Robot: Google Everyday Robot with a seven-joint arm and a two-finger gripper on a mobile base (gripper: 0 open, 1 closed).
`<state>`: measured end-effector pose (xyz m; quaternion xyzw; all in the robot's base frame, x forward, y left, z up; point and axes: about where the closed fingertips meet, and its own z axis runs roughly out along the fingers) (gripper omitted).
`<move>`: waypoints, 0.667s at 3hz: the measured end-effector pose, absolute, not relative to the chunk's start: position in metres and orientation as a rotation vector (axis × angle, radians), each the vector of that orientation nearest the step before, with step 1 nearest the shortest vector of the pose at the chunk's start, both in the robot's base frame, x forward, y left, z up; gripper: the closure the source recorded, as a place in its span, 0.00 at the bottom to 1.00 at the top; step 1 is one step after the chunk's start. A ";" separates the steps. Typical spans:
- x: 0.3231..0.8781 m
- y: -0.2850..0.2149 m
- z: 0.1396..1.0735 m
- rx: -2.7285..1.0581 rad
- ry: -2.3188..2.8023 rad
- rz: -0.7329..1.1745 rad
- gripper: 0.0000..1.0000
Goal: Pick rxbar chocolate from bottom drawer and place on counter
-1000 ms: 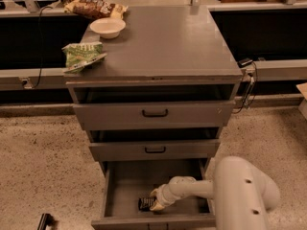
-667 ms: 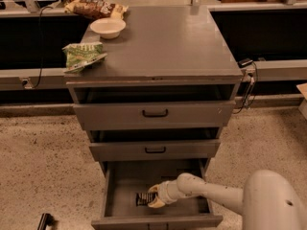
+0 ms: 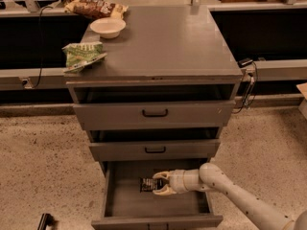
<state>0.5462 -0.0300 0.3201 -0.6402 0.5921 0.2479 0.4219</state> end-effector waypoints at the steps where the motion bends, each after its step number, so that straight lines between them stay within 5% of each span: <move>1: 0.536 -0.029 0.324 -1.626 1.447 0.654 1.00; 2: 0.537 -0.029 0.325 -1.625 1.448 0.652 1.00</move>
Offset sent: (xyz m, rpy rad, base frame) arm -0.0101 0.0007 0.0095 0.0034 -0.0057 0.0618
